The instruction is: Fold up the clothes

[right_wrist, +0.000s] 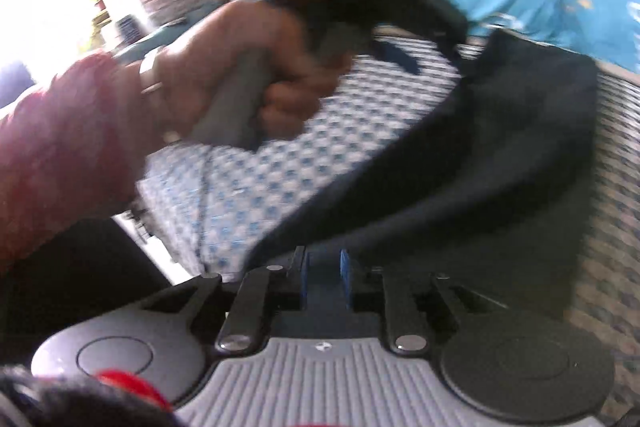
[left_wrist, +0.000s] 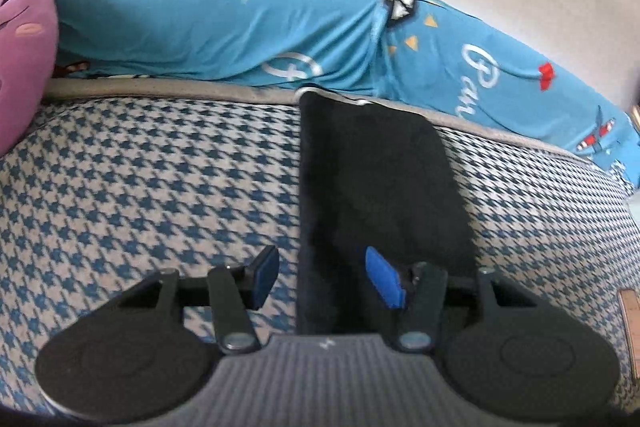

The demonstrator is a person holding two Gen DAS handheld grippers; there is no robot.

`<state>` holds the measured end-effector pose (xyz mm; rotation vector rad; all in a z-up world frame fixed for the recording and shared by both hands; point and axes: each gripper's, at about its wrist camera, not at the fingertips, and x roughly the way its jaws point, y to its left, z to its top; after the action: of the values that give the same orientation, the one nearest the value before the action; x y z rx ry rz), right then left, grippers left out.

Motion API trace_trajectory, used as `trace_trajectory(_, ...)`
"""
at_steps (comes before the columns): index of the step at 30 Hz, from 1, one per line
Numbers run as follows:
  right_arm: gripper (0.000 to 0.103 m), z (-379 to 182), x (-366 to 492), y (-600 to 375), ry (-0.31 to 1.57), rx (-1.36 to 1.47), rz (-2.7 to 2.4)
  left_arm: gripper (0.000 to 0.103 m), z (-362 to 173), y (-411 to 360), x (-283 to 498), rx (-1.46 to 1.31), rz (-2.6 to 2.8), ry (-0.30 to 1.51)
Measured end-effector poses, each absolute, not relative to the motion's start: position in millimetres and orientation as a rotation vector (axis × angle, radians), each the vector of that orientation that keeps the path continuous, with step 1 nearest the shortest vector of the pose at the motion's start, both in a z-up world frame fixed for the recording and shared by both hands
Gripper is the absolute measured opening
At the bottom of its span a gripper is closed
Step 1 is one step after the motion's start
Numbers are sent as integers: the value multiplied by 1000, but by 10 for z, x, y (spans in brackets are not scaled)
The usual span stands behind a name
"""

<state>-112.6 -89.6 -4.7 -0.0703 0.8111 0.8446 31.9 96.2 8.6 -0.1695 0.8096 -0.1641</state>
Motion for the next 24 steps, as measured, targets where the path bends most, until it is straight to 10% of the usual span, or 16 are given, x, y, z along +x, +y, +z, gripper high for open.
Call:
trace_trajectory(22, 30, -273, -1308, -1889, 966, 133, 489, 59, -193, 504, 316, -58, -181, 886)
trace_trajectory(24, 9, -272, -1315, -1854, 954, 111, 501, 59, -208, 519, 337, -66, -173, 893)
